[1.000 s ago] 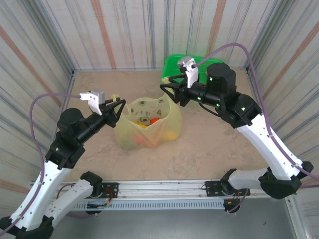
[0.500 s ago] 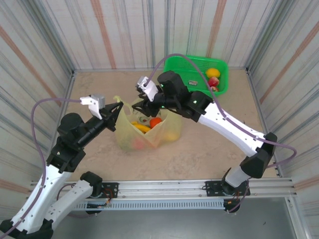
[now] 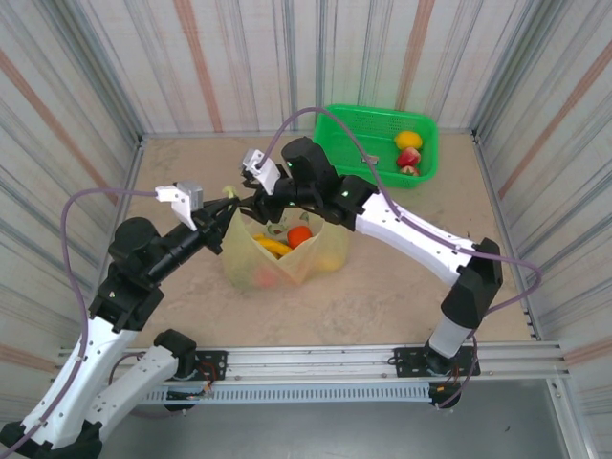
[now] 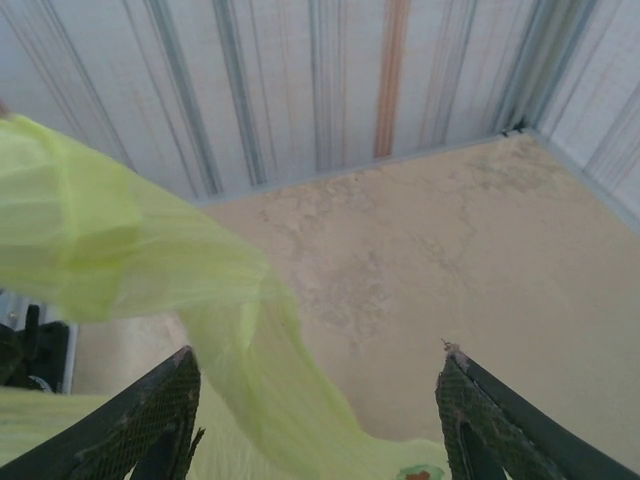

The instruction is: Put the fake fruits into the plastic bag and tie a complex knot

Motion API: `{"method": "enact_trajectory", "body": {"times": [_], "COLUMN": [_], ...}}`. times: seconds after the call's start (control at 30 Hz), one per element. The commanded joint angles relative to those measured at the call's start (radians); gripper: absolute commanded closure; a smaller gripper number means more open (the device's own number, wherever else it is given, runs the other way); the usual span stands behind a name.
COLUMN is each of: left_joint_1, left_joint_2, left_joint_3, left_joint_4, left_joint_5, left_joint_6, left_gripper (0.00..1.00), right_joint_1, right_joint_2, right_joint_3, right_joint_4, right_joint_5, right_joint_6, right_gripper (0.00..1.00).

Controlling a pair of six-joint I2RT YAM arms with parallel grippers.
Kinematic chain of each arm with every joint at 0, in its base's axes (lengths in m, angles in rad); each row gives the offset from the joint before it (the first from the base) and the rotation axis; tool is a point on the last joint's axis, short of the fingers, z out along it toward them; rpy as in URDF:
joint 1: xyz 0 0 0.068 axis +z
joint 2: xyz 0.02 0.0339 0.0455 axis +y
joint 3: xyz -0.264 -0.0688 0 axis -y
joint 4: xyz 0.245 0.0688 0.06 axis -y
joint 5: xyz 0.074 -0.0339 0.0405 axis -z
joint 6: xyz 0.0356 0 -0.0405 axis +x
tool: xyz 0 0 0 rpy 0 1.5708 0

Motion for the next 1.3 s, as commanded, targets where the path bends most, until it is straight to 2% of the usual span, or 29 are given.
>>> {"method": "enact_trajectory", "body": {"times": [0.0,0.23,0.4,0.5,0.6,0.77,0.93,1.0,1.13,1.2,1.27], "left_joint_1": [-0.003,-0.003,-0.004,-0.008,-0.009,-0.011,-0.014,-0.014,-0.014,-0.014,-0.014], "left_joint_2": [-0.007,-0.017,-0.042,-0.054,-0.064,-0.088,-0.126,-0.138,-0.126,-0.116,-0.107], "left_joint_3": [0.012,0.002,0.012,0.012,0.013,0.034,0.012,-0.018,-0.052,-0.061,-0.058], "left_joint_4": [0.036,0.037,-0.001,-0.021,-0.039,-0.096,-0.109,-0.091,-0.055,-0.037,-0.040], "left_joint_5": [0.015,0.047,0.037,0.021,-0.011,-0.108,-0.213,-0.204,-0.110,-0.089,-0.116], "left_joint_6": [0.018,0.016,0.038,0.054,0.076,0.144,0.199,0.219,0.236,0.242,0.243], "left_gripper": [0.90,0.89,0.82,0.74,0.60,0.50,0.40,0.36,0.29,0.29,0.30], "right_joint_1": [-0.010,-0.035,-0.068,-0.070,-0.076,-0.106,-0.122,-0.122,-0.125,-0.125,-0.121], "right_joint_2": [0.026,0.063,0.033,0.024,0.016,0.015,0.003,-0.004,-0.009,-0.013,-0.013], "right_joint_3": [0.017,0.018,0.007,0.034,0.057,0.081,0.071,0.058,0.057,0.039,0.017], "right_joint_4": [0.078,0.280,0.419,0.402,0.366,0.286,0.301,0.325,0.341,0.371,0.409], "right_joint_5": [-0.093,-0.082,-0.084,-0.105,-0.145,-0.251,-0.311,-0.327,-0.364,-0.387,-0.402], "right_joint_6": [0.047,0.167,0.257,0.248,0.231,0.197,0.215,0.231,0.265,0.284,0.306], "right_gripper": [0.36,0.37,0.38,0.39,0.39,0.41,0.43,0.43,0.41,0.40,0.40]}}
